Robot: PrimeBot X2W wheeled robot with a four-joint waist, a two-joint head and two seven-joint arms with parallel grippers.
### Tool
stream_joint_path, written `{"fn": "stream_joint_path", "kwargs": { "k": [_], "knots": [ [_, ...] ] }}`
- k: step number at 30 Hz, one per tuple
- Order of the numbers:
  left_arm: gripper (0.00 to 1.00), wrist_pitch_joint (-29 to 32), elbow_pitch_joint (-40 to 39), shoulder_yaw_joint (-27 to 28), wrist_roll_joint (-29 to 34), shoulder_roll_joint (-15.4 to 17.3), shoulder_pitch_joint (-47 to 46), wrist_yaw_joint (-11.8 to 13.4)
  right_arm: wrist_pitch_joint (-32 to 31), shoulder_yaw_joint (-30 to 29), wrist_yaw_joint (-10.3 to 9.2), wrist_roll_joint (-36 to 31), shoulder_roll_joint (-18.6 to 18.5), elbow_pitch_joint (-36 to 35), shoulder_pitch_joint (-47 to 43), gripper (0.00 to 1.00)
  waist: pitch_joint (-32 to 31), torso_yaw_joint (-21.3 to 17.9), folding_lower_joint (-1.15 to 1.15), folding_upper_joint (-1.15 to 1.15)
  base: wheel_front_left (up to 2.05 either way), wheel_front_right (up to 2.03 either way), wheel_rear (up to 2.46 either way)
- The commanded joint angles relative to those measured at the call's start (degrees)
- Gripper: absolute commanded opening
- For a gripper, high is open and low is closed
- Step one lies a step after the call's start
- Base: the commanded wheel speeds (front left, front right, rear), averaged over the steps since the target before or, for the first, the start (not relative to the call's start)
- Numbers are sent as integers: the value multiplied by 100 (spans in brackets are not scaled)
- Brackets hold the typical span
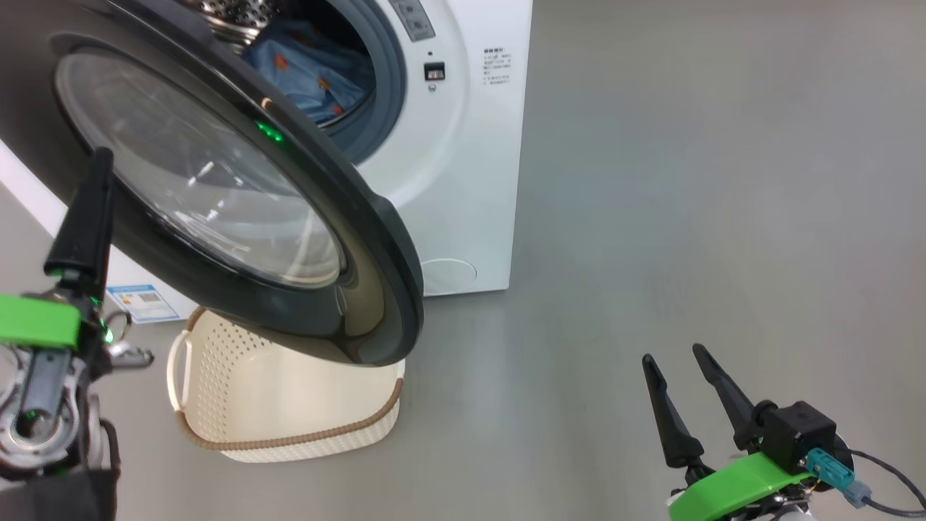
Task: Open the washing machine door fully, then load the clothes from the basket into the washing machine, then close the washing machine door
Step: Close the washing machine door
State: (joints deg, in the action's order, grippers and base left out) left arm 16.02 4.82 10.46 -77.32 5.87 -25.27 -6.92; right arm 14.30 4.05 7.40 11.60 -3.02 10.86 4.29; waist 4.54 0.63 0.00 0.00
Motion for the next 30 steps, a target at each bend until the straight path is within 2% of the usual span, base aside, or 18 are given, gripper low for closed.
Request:
{"fn": "stream_joint_path", "kwargs": {
  "k": [1, 9, 13, 16, 21, 30],
  "knots": [
    [100, -178, -259, 47, 182, 319, 54, -57, 70, 116, 9, 97, 14, -132, 11, 100, -85, 33, 0, 0, 0, 0, 0],
    [100, -1695, -557, -884, 1105, 988, 783, -57, 70, 88, 9, 69, 14, -174, -76, 100, -197, 77, 0, 0, 0, 0, 0],
    [100, -2506, -415, -1458, 1793, 1459, 1025, -57, 70, 78, 9, 49, 14, -202, -93, 100, -210, 96, 0, 0, 0, 0, 0],
    [100, -2877, -235, -1792, 2324, 1744, 1145, -57, 70, 78, 9, 45, 14, -223, -110, 100, -215, 110, 0, 0, 0, 0, 0],
    [100, -3074, 40, -1862, 3066, 1805, 1261, -50, 70, 89, 9, 49, 14, -257, -129, 100, -224, 114, 0, 0, 0, 0, 0],
    [100, -3100, -21, -1508, 4425, 1520, 1618, 80, 70, 98, 9, 58, 14, -309, -153, 100, -216, 99, 0, 0, 0, 0, 0]
  ]
}}
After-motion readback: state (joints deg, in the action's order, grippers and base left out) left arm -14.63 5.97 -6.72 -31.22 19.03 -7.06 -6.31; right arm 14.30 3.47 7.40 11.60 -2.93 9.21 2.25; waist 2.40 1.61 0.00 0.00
